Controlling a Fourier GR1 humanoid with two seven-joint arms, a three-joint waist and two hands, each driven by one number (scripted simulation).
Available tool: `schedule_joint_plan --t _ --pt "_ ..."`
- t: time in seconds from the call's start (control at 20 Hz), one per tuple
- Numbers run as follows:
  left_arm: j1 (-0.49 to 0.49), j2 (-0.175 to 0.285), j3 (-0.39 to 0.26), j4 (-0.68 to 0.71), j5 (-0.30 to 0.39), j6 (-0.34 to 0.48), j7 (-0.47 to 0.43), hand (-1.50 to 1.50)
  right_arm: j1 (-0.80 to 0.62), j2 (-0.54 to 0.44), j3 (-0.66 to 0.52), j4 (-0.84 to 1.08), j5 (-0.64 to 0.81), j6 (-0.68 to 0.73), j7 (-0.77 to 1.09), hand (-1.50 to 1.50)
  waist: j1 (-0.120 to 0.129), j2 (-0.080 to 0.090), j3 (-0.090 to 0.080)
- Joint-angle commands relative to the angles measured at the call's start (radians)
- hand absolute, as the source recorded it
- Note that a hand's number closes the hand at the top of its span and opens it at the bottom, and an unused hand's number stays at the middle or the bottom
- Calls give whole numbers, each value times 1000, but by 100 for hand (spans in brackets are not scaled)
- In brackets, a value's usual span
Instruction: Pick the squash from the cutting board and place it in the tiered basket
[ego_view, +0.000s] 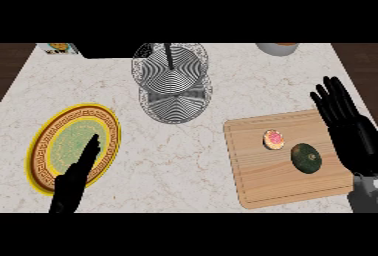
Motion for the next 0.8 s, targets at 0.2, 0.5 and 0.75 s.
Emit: schedule_joint_plan --t 0.2,0.5,0.75 --pt "-21 -33 80 4 20 100 79 0 65 -161 -272 9 175 -168 -168 150 -25 0 -6" --pt "2 -78 62 -20 26 124 85 0 166 49 -535 147 107 -549 -175 -150 -44 -2 -3" --pt "8 -70 43 -78 -4 123 151 0 432 192 -485 -158 127 -472 -297 -150 -5 -1 -6"
